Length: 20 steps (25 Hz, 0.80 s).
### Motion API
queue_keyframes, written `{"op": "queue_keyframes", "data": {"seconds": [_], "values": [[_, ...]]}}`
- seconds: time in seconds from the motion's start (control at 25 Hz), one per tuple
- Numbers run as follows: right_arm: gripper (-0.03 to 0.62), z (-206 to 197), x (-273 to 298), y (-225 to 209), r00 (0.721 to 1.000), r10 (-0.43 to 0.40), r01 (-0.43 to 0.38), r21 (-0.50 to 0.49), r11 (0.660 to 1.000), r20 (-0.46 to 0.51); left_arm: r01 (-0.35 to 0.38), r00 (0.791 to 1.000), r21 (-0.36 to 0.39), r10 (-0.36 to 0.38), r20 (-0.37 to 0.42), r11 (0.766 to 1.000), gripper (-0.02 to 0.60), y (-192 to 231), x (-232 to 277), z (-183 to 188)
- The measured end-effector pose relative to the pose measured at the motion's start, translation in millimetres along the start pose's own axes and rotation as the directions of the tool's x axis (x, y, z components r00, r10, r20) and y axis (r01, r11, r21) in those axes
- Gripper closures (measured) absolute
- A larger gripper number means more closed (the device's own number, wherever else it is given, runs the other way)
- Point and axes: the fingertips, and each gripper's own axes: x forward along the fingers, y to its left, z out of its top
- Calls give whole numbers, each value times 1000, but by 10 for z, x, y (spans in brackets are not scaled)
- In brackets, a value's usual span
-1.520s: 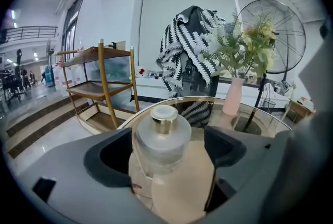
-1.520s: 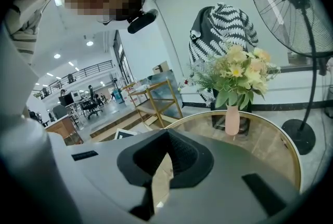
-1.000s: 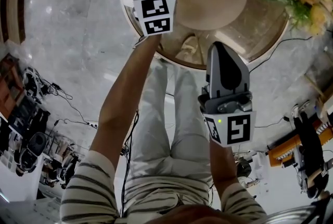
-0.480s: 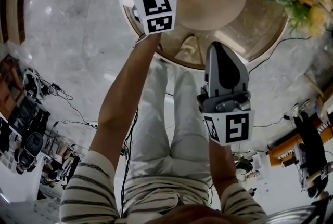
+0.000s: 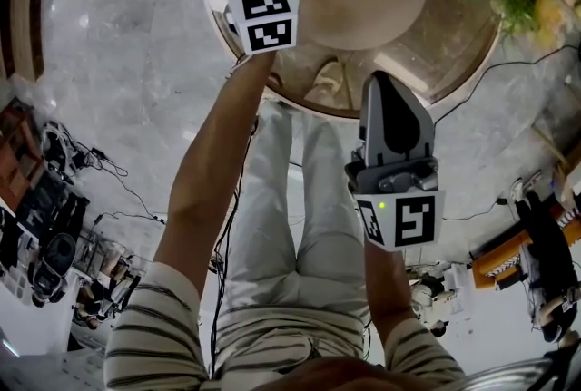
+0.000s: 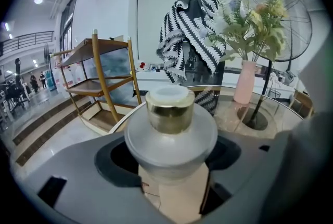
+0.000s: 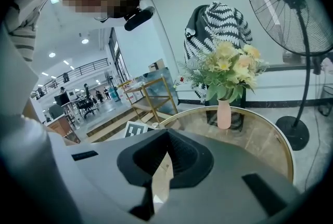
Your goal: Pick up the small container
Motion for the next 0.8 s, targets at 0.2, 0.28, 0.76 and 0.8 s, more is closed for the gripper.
{"op": "queue_keyframes", "data": {"seconds": [0.2, 0.28, 0.76, 0.8], "values": [[585, 26, -80, 12, 1000, -11, 11, 2, 1000, 15, -4, 1000, -5, 4, -5, 1000, 253, 26, -81, 13], [585, 33, -124, 15, 1000, -15, 15, 3, 1000, 21, 1, 1000, 10, -1, 3, 1000, 253, -4, -142, 45], [585, 287, -385, 109, 995, -63, 63, 0, 998, 73, 58, 997, -15, -58, 48, 998, 253, 13, -578, 509], [585, 327, -403, 127, 995, -67, 68, 0, 998, 77, 63, 997, -14, -62, 54, 998, 253, 18, -623, 568]]}}
